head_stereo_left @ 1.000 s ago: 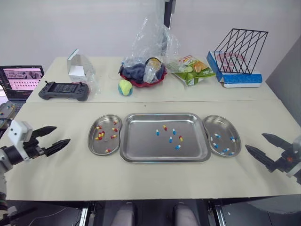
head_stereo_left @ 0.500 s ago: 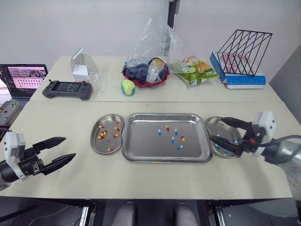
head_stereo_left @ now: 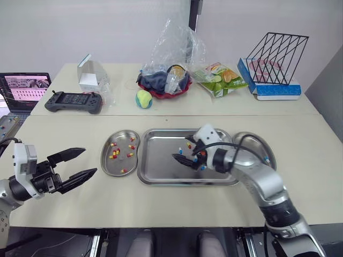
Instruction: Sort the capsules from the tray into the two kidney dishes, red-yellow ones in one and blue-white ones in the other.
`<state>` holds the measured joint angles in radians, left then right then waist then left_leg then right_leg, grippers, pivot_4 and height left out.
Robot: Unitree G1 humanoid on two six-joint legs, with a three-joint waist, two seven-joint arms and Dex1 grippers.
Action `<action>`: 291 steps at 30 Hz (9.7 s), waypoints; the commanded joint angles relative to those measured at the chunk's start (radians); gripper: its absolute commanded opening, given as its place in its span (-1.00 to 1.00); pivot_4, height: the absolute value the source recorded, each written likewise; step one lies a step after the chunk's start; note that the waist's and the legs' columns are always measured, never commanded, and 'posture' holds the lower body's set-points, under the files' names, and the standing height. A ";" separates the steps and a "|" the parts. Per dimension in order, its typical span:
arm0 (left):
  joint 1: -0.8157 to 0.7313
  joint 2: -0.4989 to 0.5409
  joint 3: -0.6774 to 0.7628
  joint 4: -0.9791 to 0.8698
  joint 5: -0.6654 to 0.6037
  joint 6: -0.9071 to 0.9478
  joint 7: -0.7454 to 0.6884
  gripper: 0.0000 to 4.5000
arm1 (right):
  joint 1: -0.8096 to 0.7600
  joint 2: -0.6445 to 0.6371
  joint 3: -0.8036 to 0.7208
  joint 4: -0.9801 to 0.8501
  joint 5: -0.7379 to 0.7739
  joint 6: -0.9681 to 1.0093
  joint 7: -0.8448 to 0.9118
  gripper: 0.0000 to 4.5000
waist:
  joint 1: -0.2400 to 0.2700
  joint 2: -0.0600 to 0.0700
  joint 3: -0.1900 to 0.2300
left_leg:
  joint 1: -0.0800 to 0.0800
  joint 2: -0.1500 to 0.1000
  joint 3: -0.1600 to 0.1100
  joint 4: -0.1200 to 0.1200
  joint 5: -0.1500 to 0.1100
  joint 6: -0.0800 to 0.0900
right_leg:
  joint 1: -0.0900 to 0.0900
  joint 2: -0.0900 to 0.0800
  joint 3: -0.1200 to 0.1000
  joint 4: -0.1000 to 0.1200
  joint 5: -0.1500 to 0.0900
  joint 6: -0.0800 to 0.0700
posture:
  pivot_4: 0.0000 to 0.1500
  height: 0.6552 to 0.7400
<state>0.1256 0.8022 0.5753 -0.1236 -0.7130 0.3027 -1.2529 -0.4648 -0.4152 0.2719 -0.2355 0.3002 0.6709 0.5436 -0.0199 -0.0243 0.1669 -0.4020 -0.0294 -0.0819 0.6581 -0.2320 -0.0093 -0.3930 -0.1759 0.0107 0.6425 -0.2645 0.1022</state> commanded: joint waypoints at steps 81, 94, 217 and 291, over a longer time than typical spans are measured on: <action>-0.124 0.043 -0.156 0.022 0.031 0.013 -0.054 1.00 | 0.070 -0.310 -0.444 0.330 -0.022 -0.112 0.160 -0.99 | -0.022 0.001 0.000 | -0.003 0.009 0.003 -0.001 0.000 0.000 | -0.007 0.010 0.002 0.000 0.001 -0.006 | 1.00 0.87; -0.149 0.022 -0.158 0.070 0.054 -0.038 -0.050 1.00 | 0.077 -0.381 -0.549 0.280 0.092 -0.125 0.299 0.57 | -0.017 0.001 0.000 | -0.003 0.009 0.003 -0.001 0.000 0.000 | -0.006 0.009 0.002 0.000 0.001 -0.006 | 1.00 0.87; -1.337 -0.661 -0.832 1.311 0.804 -0.383 0.105 0.21 | 0.941 -0.241 -1.047 -0.128 0.498 -0.253 0.359 1.00 | 0.009 -0.001 0.002 | -0.001 0.007 0.001 0.003 -0.001 0.001 | 0.005 0.009 0.001 -0.003 -0.001 -0.003 | 1.00 0.87; -0.927 0.008 -0.618 0.535 0.680 0.250 -0.066 -1.00 | 0.717 -0.337 -0.871 -0.024 0.443 -0.231 0.399 1.00 | 0.015 0.001 0.001 | -0.003 0.006 -0.003 0.004 -0.001 0.000 | 0.005 0.010 0.002 0.004 -0.002 -0.003 | 1.00 0.87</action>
<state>-0.7926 0.7919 -0.0743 0.4709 -0.0051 0.5439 -1.3303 0.2537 -0.7387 -0.5879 -0.2537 0.7431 0.4372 0.9362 -0.0052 -0.0236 0.1677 -0.4050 -0.0236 -0.0852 0.6622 -0.2325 -0.0096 -0.3879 -0.1661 0.0127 0.6464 -0.2660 0.0994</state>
